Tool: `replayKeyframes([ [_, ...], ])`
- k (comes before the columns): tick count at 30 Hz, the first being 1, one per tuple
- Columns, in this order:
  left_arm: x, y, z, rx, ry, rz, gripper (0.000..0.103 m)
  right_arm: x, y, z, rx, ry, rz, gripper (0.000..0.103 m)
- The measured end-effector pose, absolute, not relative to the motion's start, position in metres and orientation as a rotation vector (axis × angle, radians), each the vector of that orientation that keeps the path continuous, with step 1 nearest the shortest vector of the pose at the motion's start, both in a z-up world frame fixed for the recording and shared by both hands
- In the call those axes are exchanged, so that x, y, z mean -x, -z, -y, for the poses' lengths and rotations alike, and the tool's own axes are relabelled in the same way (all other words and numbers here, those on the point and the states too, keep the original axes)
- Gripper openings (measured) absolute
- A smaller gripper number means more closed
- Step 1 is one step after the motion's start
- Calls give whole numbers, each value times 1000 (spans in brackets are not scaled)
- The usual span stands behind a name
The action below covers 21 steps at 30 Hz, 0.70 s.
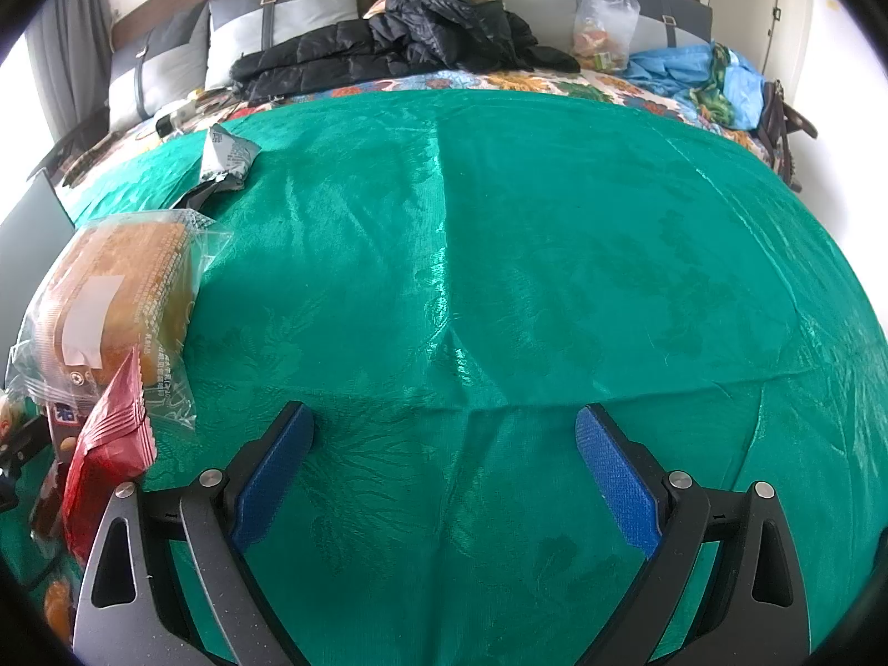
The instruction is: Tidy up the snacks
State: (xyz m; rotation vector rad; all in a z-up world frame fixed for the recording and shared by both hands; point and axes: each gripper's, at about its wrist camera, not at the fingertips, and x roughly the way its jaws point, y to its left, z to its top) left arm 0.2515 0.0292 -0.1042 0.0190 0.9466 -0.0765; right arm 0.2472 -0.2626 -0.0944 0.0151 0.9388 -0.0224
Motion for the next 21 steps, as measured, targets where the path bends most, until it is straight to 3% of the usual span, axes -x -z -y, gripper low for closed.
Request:
replayKeyframes([
  [21,-251,104,-28,-18,76,-945,103,-249,95,260,-16,22,-939,98],
])
